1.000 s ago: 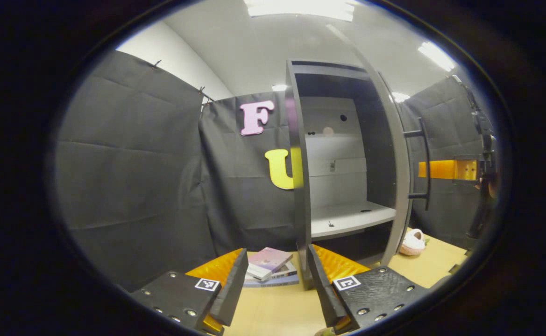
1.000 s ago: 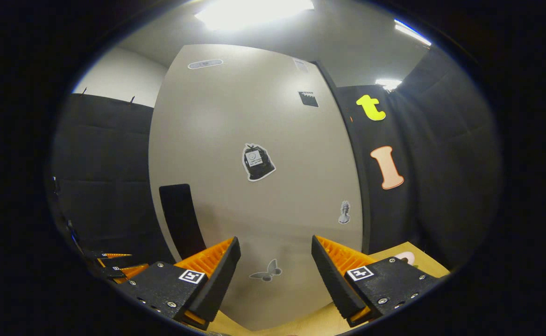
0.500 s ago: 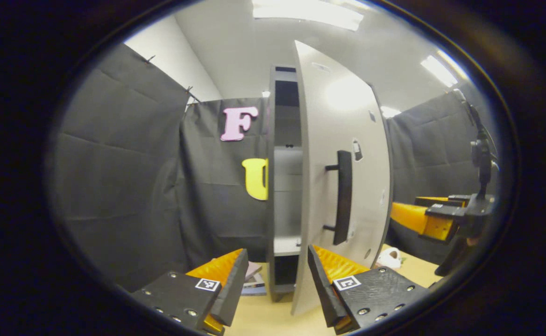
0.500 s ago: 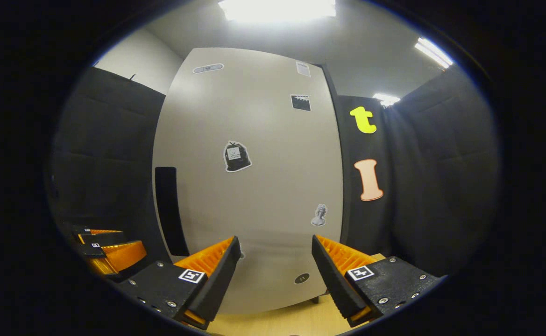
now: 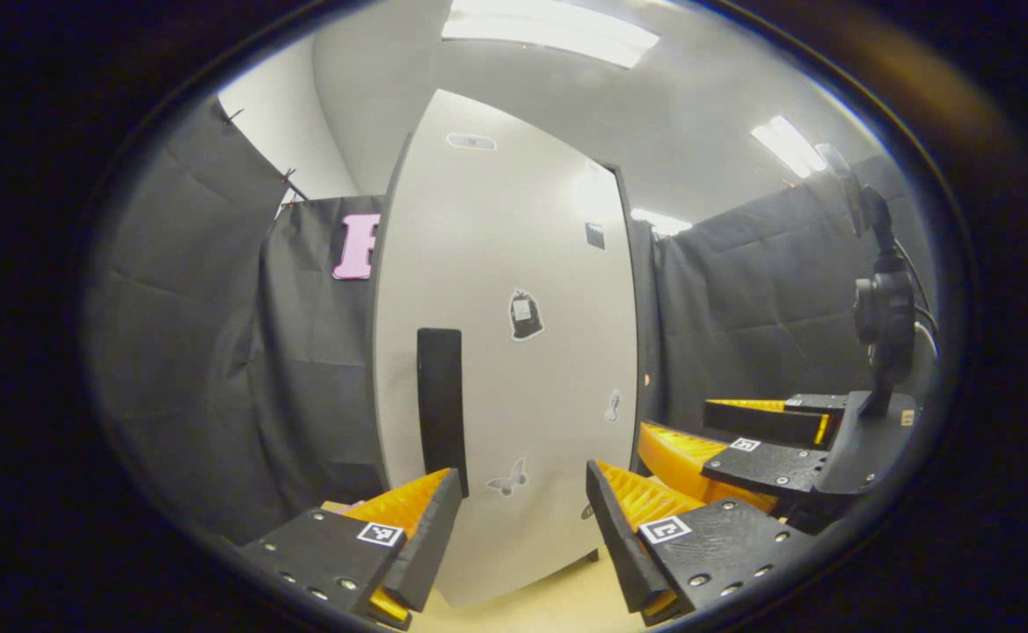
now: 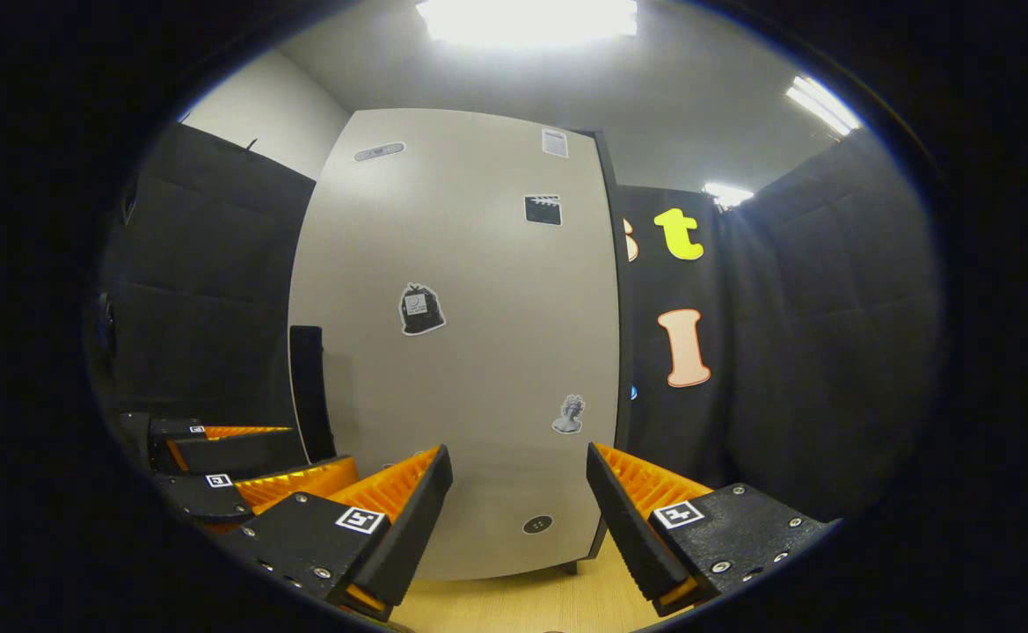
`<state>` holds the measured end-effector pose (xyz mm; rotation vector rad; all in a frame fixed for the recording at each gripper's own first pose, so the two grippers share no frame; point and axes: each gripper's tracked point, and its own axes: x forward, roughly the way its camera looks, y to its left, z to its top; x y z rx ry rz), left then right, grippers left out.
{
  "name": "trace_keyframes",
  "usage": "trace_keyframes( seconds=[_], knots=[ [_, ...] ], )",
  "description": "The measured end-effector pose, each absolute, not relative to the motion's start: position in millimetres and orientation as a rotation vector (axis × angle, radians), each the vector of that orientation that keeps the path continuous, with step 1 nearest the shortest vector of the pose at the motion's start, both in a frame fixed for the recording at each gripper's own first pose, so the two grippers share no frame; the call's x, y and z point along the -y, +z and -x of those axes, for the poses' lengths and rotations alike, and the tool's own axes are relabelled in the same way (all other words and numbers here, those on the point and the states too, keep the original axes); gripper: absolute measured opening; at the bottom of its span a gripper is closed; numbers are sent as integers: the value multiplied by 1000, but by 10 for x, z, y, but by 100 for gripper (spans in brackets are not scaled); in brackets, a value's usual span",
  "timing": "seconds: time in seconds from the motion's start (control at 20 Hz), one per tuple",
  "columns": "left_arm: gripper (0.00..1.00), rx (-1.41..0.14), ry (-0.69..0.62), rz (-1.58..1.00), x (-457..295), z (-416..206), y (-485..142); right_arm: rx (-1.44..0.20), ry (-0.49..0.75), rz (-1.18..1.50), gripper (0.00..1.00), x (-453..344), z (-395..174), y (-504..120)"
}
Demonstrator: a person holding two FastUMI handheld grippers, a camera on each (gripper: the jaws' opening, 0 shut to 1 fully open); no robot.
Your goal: Open the cabinet door with the right hand, grasp the bottle in the cabinet with the left hand and place it on the coaster, then close the cabinet door with the right hand.
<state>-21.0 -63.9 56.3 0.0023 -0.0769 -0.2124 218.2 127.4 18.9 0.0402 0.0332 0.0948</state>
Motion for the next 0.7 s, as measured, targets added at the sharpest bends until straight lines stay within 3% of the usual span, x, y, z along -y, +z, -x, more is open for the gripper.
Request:
trace_keyframes(
  seconds=[0.15,0.2,0.3,0.35,0.45,0.5,0.55,0.6,0.7],
  knots=[
    [89,54,-68,-8,430,233,516,-42,112,-42,95,-1192,-2180,154],
    [83,48,4,-22,343,253,518,-39,124,-44,95,-1195,-2183,141],
    [83,41,132,-69,186,265,502,-38,146,-37,95,-1211,-2209,86],
    [89,28,139,-81,203,244,469,-44,155,-30,95,-1212,-2217,50],
    [89,18,117,-87,380,143,396,-55,183,-37,95,-1226,-2204,-20],
    [83,17,103,-83,438,150,384,-58,192,-51,95,-1228,-2213,-36],
    [83,8,95,-72,495,155,365,-67,195,-65,95,-1212,-2208,-52],
    [90,-2,81,-57,548,167,329,-82,191,-69,95,-1184,-2193,-66],
    [90,2,39,-33,629,164,338,-78,171,-65,95,-1114,-2204,-13]
  ],
)
